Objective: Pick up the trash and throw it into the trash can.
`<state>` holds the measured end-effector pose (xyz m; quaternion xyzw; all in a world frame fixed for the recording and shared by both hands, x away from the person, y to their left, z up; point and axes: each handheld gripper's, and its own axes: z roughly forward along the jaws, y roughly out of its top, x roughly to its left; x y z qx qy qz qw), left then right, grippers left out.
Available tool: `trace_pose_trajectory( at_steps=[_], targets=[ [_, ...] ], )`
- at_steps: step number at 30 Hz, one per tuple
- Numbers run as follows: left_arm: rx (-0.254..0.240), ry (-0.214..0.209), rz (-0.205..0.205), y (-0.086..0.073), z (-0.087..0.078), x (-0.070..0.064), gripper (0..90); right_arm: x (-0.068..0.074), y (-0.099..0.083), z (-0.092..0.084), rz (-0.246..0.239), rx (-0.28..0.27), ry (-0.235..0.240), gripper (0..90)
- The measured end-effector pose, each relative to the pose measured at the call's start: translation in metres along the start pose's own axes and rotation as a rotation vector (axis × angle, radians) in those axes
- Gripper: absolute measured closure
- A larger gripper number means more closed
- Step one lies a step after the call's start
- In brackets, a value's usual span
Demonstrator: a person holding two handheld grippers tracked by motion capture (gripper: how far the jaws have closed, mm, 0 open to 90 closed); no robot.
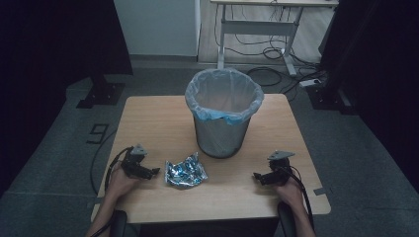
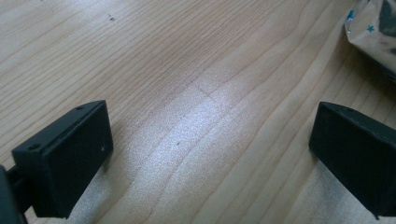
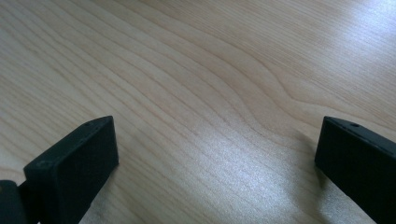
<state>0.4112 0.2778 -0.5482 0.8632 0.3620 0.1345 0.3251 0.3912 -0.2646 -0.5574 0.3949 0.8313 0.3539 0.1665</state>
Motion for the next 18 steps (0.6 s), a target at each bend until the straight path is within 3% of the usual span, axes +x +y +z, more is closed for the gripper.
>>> trace_pose_trajectory(
  at_steps=[18],
  targets=[
    [0.024, 0.0, -0.001, 0.0024, -0.0017, 0.0004, 0.6, 0.0027, 0.0003, 0.0003, 0.022, 0.0, -0.022, 0.0]
  ],
)
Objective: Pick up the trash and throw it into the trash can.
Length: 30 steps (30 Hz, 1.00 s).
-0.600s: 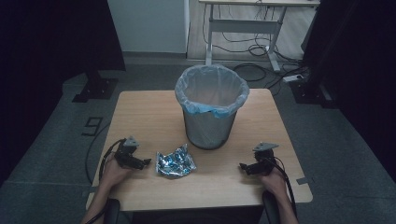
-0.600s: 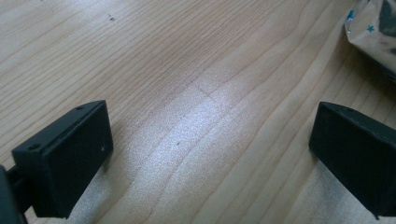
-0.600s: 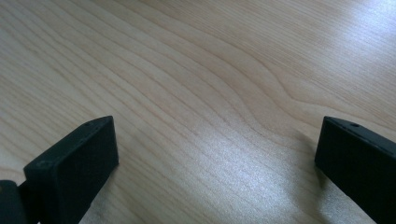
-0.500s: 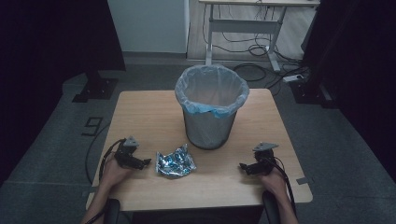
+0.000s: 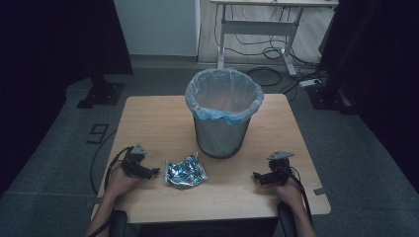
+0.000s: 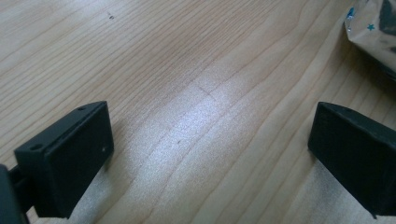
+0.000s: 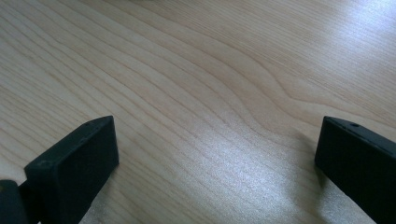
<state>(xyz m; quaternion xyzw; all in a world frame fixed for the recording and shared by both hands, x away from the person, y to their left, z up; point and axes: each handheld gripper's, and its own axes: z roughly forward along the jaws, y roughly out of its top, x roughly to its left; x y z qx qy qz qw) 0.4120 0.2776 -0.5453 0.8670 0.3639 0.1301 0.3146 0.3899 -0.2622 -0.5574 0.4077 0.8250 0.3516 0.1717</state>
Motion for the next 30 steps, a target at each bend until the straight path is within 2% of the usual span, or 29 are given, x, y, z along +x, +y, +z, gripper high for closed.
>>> trace_pose_trajectory(
  at_steps=[7, 19, 20, 25, 27, 29, 30],
  targets=[
    [-0.006, -0.003, 0.0, 0.005, -0.006, -0.001, 0.8, 0.001, -0.001, -0.001, 0.003, 0.0, -0.003, 0.0],
    [-0.072, -0.047, 0.036, 0.035, -0.026, -0.013, 1.0, 0.001, -0.001, -0.001, 0.005, 0.001, -0.004, 0.0],
    [-0.084, -0.054, 0.055, 0.044, -0.028, -0.018, 1.0, 0.001, -0.001, -0.001, 0.005, 0.001, -0.004, 0.0],
    [-0.093, -0.084, 0.083, 0.06, -0.03, -0.029, 1.0, 0.001, -0.001, -0.001, 0.004, 0.001, -0.004, 0.0],
    [-0.092, -0.107, 0.108, 0.069, -0.028, -0.038, 1.3, 0.001, -0.001, -0.001, 0.004, 0.001, -0.004, 0.0],
    [-0.093, -0.117, 0.113, 0.072, -0.026, -0.041, 1.6, 0.001, -0.001, -0.001, 0.004, 0.001, -0.004, 0.0],
    [-0.079, -0.126, 0.129, 0.075, -0.021, -0.046, 1.9, 0.001, -0.001, -0.001, 0.004, 0.001, -0.004, 0.0]
  ],
)
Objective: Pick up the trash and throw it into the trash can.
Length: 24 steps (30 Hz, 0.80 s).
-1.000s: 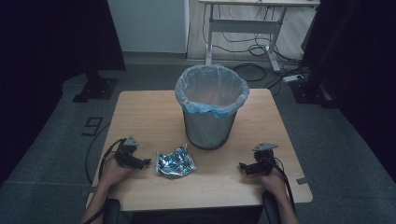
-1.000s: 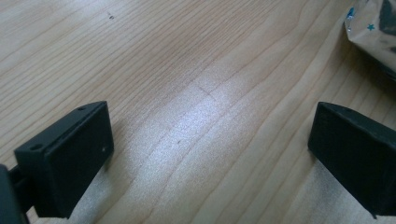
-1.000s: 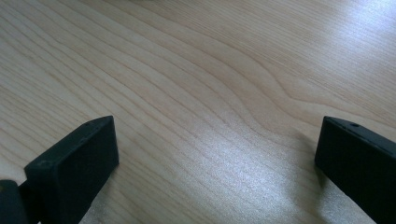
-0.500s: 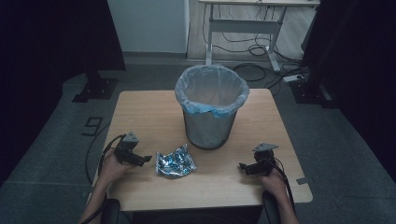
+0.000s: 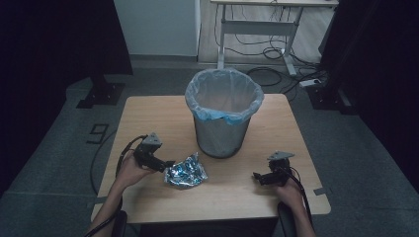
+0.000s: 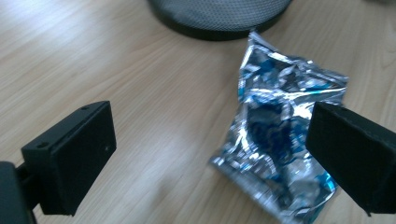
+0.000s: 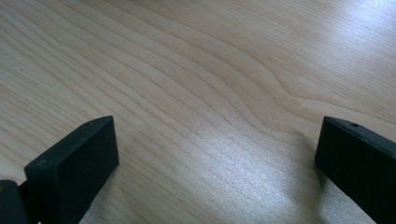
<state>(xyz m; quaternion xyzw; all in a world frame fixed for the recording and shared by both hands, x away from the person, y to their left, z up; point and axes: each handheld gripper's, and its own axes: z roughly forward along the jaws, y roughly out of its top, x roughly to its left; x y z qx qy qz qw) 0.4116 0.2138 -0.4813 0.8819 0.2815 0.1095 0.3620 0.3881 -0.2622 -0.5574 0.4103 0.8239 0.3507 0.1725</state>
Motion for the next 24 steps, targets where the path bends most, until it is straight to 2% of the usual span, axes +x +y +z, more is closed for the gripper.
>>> trace_pose_trajectory(
  at_steps=[6, 11, 13, 18, 21, 22, 24],
  targets=[
    [0.021, -0.024, 0.018, 0.001, 0.02, -0.007, 5.6, 0.0, 0.0, 0.0, 0.0, 0.0, 0.0, 0.0],
    [0.05, -0.048, 0.028, -0.005, 0.039, -0.011, 14.4, 0.0, 0.0, 0.0, -0.001, 0.0, -0.001, 0.0],
    [0.061, -0.043, 0.035, -0.008, 0.045, -0.012, 14.5, 0.0, 0.0, 0.0, 0.0, 0.0, 0.0, 0.0],
    [0.095, -0.042, 0.06, -0.016, 0.057, -0.015, 22.8, 0.0, 0.0, 0.0, -0.001, 0.0, 0.0, 0.0],
    [0.093, -0.052, 0.055, -0.017, 0.058, -0.015, 25.5, 0.0, 0.0, 0.0, 0.0, 0.0, 0.0, 0.0],
    [0.093, -0.052, 0.061, -0.018, 0.058, -0.016, 33.8, 0.0, 0.0, 0.0, -0.001, 0.0, 0.0, 0.0],
    [0.09, -0.053, 0.072, -0.019, 0.059, -0.017, 40.2, 0.0, 0.0, 0.0, 0.0, 0.0, 0.0, 0.0]
  ],
)
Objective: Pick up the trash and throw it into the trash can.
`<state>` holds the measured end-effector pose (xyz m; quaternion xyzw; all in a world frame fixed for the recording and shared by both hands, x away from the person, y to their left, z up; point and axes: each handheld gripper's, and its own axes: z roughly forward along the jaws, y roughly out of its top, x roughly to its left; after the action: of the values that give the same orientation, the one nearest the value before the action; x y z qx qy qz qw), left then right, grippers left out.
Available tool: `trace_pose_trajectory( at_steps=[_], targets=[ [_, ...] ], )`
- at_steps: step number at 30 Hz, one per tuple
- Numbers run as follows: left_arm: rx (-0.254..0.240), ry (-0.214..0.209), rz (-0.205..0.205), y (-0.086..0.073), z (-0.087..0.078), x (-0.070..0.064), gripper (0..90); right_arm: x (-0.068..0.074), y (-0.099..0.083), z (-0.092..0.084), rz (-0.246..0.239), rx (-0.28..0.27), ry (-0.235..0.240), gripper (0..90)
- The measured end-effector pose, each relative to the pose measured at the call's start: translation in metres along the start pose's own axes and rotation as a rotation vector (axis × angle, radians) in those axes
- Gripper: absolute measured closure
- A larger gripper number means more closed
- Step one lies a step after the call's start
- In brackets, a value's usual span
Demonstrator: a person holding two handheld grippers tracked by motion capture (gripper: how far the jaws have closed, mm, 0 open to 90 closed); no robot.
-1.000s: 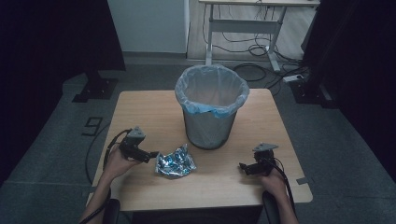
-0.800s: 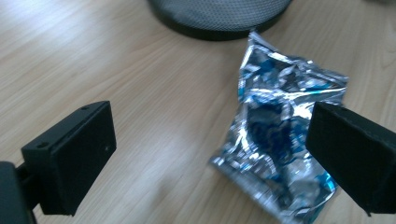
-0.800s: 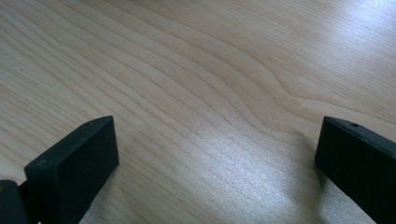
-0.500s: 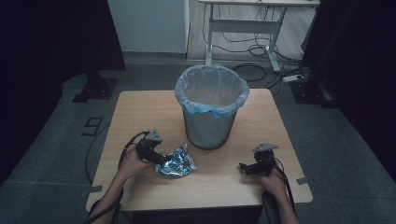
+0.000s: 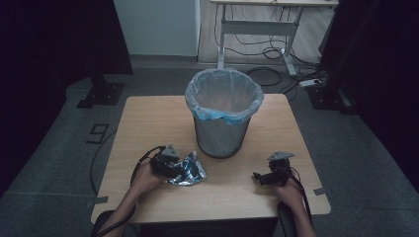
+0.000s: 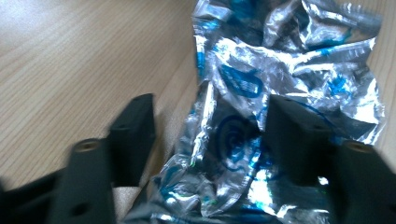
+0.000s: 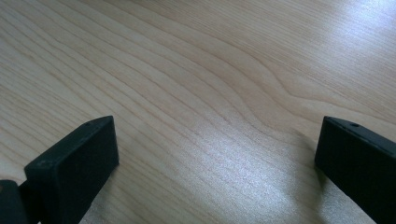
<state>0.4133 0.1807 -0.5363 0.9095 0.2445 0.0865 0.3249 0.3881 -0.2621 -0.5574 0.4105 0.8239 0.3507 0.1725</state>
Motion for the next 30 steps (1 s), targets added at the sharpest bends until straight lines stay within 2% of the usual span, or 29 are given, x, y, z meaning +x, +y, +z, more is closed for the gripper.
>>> trace_pose_trajectory(
  at_steps=[1, 2, 3, 8, 9, 14, 19, 24, 30],
  targets=[
    [-0.004, -0.001, -0.004, 0.0, 0.0, 0.0, 42.3, 0.0, 0.0, 0.0, 0.0, 0.0, 0.0, 0.0],
    [-0.004, -0.001, -0.004, 0.0, 0.0, 0.0, 49.4, 0.0, 0.0, 0.0, 0.0, 0.0, 0.0, 0.0],
    [-0.005, 0.002, -0.004, 0.0, -0.001, -0.001, 49.4, 0.0, 0.0, 0.0, 0.0, 0.0, 0.0, 0.0],
    [-0.005, -0.015, -0.026, 0.0, -0.003, 0.001, 81.1, 0.0, 0.0, 0.0, 0.0, 0.0, 0.0, 0.0],
    [-0.008, -0.023, -0.038, 0.0, -0.003, 0.002, 83.1, 0.0, 0.0, 0.0, 0.0, 0.0, 0.0, 0.0],
    [-0.005, -0.051, -0.071, 0.0, -0.003, 0.005, 86.9, 0.0, 0.0, 0.0, 0.0, 0.0, 0.0, 0.0],
    [0.005, -0.062, -0.095, 0.001, -0.006, 0.008, 87.5, 0.0, 0.0, 0.0, 0.0, 0.0, 0.0, 0.0],
    [-0.016, -0.076, -0.117, 0.004, -0.017, 0.013, 87.9, 0.0, 0.0, 0.0, 0.001, 0.0, 0.001, 0.0],
    [-0.02, -0.08, -0.119, 0.013, -0.03, 0.018, 88.0, 0.0, 0.0, 0.0, 0.0, 0.0, 0.0, 0.0]
  ],
)
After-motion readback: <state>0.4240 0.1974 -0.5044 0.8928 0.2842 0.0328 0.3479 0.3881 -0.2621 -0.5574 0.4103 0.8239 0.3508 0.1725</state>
